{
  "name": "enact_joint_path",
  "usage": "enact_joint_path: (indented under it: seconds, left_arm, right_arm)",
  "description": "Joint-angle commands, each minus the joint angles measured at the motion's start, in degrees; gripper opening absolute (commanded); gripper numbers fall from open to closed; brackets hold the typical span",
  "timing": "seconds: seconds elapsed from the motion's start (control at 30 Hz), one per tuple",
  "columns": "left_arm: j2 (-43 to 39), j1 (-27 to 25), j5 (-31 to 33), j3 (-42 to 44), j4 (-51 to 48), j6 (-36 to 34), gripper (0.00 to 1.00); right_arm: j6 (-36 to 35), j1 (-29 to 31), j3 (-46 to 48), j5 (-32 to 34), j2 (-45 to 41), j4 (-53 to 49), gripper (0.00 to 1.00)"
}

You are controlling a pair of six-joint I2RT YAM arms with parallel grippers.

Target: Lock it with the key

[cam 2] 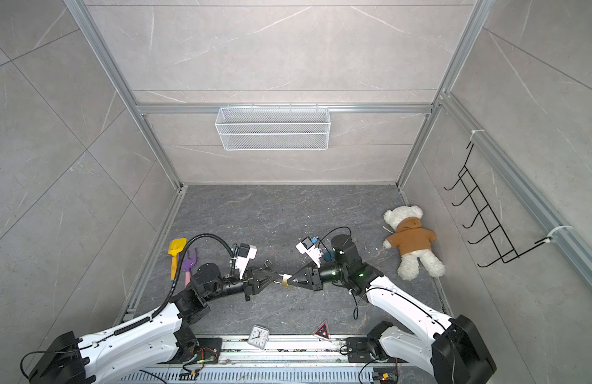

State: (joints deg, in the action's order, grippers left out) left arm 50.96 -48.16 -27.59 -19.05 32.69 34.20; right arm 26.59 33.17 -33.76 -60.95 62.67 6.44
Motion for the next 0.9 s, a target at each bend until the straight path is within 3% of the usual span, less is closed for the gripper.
enact_joint_path:
  seconds: [0.0,0.87]
  left_arm:
    - [2.0,-0.4,-2.4,0.1,2.9,-0.2,0.0]
    - [5.5,-1.1,-9.7,0.4,10.3,1.3,0.0]
  right_arm:
    - [2.1,0.3,-1.0,-0.7,0.9,6.3,0.0]
    - [5.3,0.7,-5.9,2.9,10.7,17.9,0.0]
